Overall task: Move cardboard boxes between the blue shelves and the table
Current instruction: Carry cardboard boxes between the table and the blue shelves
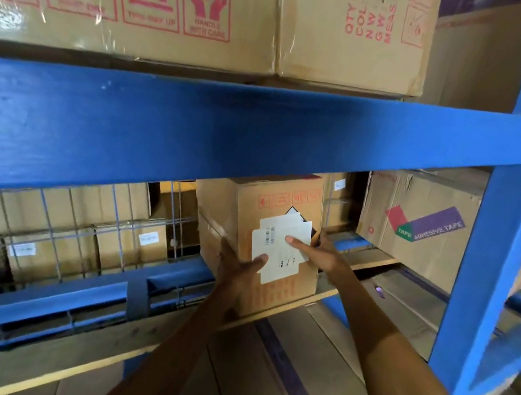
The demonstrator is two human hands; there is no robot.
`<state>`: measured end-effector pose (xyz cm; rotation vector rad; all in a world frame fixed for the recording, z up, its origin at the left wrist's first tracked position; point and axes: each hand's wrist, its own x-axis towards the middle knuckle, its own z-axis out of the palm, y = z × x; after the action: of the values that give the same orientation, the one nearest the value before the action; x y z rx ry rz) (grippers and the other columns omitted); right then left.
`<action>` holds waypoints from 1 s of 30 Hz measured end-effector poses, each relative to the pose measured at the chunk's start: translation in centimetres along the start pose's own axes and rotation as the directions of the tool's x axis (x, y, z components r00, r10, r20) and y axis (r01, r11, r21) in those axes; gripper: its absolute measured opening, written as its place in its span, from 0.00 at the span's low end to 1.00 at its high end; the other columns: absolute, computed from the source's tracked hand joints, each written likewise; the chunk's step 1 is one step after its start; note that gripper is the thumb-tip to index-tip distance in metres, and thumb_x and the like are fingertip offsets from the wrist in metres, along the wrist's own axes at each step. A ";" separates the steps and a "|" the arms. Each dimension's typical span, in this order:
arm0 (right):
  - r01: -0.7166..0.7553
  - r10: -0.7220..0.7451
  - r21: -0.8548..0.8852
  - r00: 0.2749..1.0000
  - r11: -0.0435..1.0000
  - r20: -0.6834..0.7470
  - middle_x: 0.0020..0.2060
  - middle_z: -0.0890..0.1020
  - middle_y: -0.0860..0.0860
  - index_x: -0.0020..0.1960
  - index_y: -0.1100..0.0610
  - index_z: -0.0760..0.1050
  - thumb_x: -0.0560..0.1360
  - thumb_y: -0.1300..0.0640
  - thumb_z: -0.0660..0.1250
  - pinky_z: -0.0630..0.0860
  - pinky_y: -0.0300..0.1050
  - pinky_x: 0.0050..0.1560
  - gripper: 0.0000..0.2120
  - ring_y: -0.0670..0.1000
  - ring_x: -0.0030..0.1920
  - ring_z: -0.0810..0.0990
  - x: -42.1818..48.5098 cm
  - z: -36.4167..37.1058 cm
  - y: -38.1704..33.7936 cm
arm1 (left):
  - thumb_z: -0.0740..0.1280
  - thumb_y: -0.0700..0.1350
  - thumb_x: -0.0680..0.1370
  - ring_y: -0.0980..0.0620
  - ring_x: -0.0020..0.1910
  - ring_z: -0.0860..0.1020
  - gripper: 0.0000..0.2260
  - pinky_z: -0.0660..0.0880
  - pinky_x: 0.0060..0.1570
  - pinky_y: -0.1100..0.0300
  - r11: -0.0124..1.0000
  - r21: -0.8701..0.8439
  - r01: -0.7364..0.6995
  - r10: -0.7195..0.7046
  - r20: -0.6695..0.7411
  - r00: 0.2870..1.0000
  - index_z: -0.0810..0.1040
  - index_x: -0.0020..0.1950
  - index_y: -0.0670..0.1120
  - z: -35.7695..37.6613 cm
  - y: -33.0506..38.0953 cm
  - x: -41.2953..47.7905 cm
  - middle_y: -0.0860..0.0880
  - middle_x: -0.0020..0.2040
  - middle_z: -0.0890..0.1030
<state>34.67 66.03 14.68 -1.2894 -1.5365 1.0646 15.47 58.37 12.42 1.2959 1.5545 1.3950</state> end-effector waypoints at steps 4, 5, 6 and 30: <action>0.025 -0.024 0.012 0.999 1.000 -0.032 0.58 0.85 0.54 0.65 0.52 0.73 0.73 0.44 0.79 0.79 0.61 0.65 0.26 0.56 0.58 0.85 -0.8 0.4 0.2 | 0.74 0.47 0.78 0.39 0.77 0.67 0.43 0.67 0.74 0.38 0.998 -0.055 -0.037 0.033 -0.075 0.997 0.49 0.84 0.46 0.7 0.3 -0.5 0.41 0.79 0.65; 0.018 -0.018 0.011 0.999 1.000 -0.051 0.59 0.85 0.53 0.68 0.53 0.70 0.73 0.43 0.79 0.79 0.61 0.65 0.31 0.56 0.59 0.84 -1.3 0.6 0.3 | 0.74 0.47 0.78 0.39 0.76 0.67 0.43 0.68 0.73 0.40 0.997 -0.056 -0.052 0.048 -0.077 0.996 0.50 0.84 0.46 0.6 0.2 -0.7 0.41 0.79 0.66; 0.012 -0.011 0.014 0.997 1.000 -0.070 0.59 0.84 0.52 0.70 0.52 0.68 0.72 0.41 0.78 0.79 0.61 0.65 0.34 0.55 0.59 0.83 -1.9 0.7 0.4 | 0.74 0.47 0.78 0.39 0.76 0.68 0.42 0.68 0.73 0.42 0.996 -0.054 -0.066 0.062 -0.076 0.995 0.51 0.83 0.46 0.6 0.0 -1.1 0.42 0.78 0.67; 0.144 -0.155 -0.079 0.974 0.986 -0.163 0.56 0.82 0.42 0.60 0.40 0.67 0.70 0.45 0.82 0.81 0.42 0.49 0.28 0.52 0.62 0.83 -24.4 4.5 -2.7 | 0.76 0.53 0.75 0.51 0.62 0.80 0.33 0.79 0.59 0.50 0.966 -0.230 -0.120 0.068 -0.222 0.973 0.68 0.77 0.51 -6.3 -2.7 -20.4 0.48 0.70 0.79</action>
<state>32.38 41.23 14.02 -1.2537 -1.5245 0.7936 14.73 37.21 8.39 1.1140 1.4171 1.7734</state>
